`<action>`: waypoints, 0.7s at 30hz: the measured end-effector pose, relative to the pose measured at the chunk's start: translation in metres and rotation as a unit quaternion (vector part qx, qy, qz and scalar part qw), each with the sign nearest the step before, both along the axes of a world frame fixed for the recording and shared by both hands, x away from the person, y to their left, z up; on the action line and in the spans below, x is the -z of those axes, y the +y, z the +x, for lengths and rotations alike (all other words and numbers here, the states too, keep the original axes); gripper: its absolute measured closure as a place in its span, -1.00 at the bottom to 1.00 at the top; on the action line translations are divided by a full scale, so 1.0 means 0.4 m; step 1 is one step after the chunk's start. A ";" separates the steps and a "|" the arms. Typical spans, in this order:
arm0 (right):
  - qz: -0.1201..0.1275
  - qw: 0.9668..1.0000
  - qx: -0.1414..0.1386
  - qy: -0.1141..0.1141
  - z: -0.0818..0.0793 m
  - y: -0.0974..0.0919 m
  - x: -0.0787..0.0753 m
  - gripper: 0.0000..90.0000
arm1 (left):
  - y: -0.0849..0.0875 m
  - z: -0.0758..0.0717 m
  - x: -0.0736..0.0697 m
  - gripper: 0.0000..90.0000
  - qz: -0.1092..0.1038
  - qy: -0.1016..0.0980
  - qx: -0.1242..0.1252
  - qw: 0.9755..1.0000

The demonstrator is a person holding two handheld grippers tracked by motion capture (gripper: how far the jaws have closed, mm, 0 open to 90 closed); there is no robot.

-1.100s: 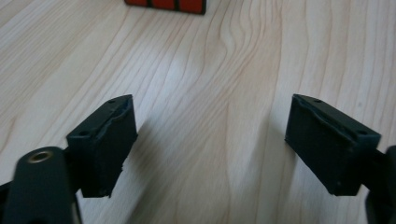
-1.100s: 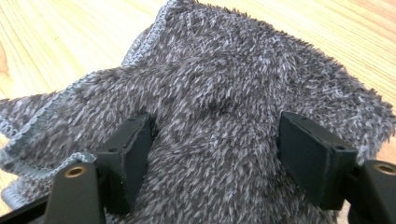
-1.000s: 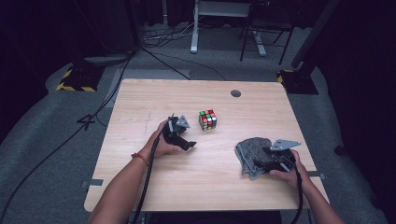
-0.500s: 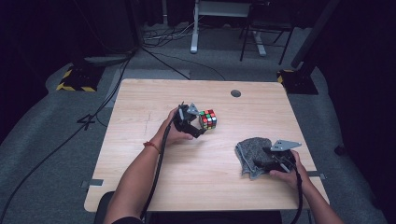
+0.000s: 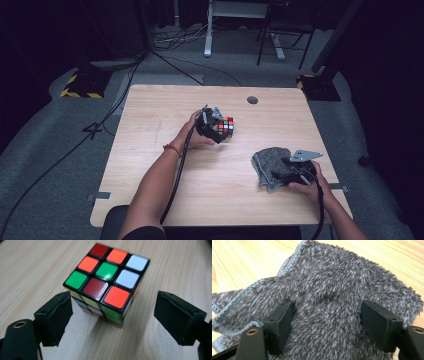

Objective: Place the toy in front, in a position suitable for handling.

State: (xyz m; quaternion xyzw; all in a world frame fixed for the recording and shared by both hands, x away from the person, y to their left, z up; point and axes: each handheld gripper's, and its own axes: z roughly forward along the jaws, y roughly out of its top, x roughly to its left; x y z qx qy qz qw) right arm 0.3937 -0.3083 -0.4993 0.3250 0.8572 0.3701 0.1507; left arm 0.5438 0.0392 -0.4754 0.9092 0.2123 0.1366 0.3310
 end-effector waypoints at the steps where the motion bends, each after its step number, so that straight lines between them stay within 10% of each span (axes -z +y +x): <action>1: 0.000 1.000 0.000 0.000 0.000 0.000 0.000 -0.39 | -0.004 0.007 0.004 -0.65 0.001 0.004 -0.003 1.000; 14: 0.002 1.000 0.000 -0.001 -0.001 -0.001 0.001 -0.39 | -0.053 0.050 0.022 -0.66 -0.013 0.023 0.004 1.000; 21: 0.002 1.000 -0.001 -0.002 -0.001 -0.001 0.001 -0.39 | -0.052 0.041 0.020 -0.34 -0.013 0.015 0.004 1.000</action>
